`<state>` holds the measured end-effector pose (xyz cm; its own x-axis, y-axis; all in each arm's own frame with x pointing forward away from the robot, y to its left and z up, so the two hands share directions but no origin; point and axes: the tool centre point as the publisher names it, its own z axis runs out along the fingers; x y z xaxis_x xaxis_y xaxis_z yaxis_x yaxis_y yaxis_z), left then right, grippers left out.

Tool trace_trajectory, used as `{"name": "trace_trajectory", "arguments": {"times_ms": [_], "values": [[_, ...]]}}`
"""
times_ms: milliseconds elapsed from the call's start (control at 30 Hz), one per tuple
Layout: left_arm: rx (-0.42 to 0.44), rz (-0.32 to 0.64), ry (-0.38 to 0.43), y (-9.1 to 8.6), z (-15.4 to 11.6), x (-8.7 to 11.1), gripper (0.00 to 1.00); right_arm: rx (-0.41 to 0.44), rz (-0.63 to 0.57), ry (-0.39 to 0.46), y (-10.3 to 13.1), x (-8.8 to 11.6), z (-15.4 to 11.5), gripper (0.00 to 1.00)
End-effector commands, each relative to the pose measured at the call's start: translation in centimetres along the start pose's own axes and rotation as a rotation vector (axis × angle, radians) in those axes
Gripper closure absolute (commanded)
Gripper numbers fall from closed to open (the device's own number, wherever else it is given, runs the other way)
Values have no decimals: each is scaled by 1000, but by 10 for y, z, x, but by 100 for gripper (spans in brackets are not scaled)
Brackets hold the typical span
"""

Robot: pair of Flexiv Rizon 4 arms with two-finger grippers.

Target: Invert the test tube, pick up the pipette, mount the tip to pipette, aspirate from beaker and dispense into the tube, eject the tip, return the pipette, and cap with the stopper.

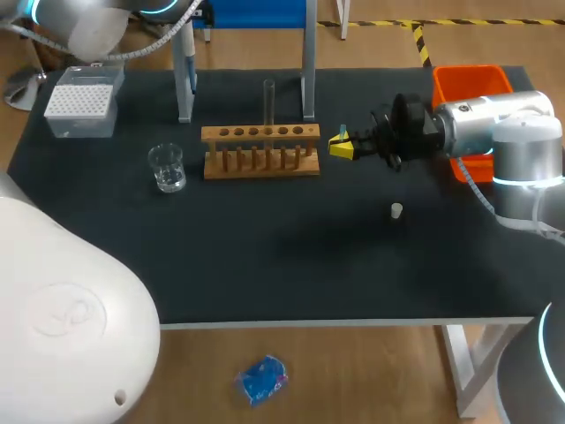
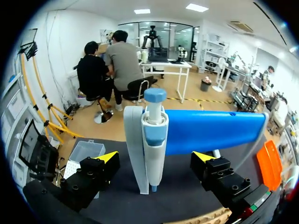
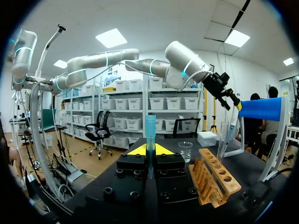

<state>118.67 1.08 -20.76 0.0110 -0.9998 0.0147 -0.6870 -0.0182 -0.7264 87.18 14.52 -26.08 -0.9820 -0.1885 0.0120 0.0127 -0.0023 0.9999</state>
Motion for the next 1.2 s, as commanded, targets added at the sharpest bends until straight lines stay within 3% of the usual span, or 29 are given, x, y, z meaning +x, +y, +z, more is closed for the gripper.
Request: {"name": "trace_trajectory", "arguments": {"times_ms": [33,1200], "values": [[6,-3,-120,-3,4,1,0,0,0,2,0,0,-1,100],[19,-37,-147,-9,13,4,0,0,0,2,0,0,-1,100]]}}
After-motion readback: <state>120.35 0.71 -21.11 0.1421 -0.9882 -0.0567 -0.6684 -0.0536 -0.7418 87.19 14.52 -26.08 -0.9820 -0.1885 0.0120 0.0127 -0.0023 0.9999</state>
